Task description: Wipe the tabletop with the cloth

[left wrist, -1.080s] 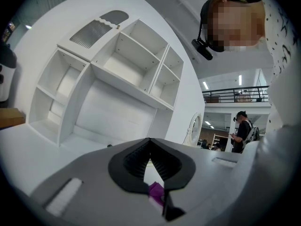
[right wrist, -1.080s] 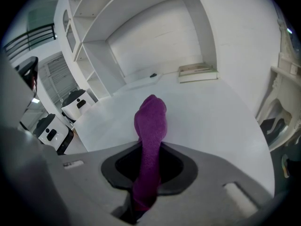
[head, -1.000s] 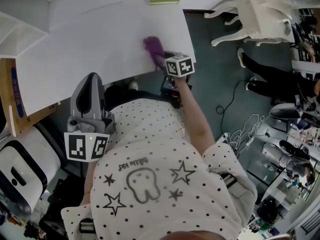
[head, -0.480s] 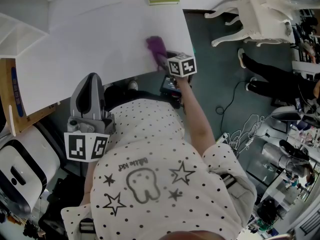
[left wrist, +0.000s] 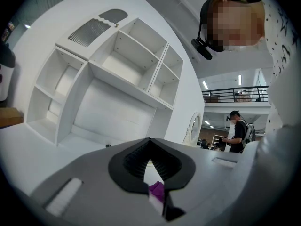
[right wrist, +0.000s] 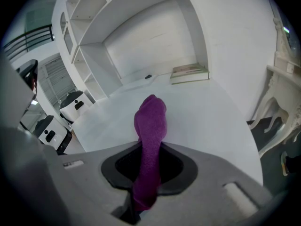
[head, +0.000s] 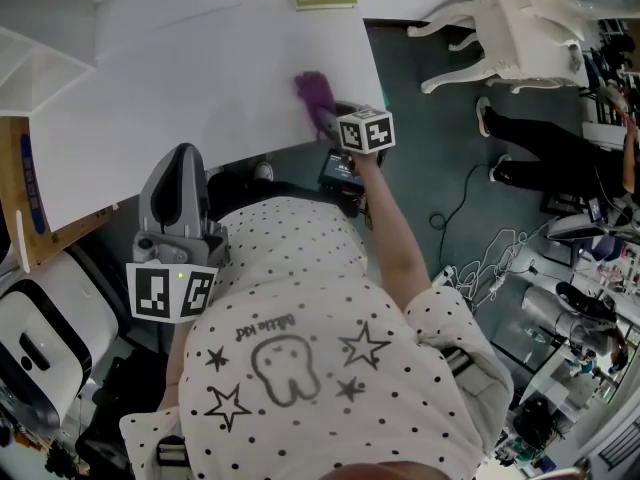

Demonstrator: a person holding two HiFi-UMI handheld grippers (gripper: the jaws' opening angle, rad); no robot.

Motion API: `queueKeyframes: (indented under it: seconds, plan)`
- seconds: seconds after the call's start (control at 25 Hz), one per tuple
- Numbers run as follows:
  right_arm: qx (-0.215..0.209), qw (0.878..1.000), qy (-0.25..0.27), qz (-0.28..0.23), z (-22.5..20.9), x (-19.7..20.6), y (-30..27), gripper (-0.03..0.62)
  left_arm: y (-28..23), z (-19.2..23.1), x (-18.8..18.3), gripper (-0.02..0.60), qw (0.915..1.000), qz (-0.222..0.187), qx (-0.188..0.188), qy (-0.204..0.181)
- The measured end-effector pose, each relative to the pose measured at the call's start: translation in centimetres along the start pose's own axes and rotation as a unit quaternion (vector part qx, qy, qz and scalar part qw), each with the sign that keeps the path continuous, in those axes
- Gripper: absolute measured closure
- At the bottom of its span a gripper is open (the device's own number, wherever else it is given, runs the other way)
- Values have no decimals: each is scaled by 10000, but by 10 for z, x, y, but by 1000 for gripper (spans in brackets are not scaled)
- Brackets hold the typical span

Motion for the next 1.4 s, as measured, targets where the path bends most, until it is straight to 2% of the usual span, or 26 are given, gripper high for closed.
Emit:
queueKeyframes:
  seconds: [0.4,1.4]
  plan:
    - [12,10000,-87,-25,-8,3,7,530,-6,-3,0,586,10000,10,57,-6]
    - [423,9990,-137,-3,-36,2,31,530,-4,13,-5,586,9999,-73,-93,65]
Point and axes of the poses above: the fingertips, and each gripper's own axes: y backward along the fingers, z to its left, x out of its underside, the point moved 6 cm from there along y, backward along the fingers, and after that the axes turned 15 degrees about -x, right-handed, at the moved point
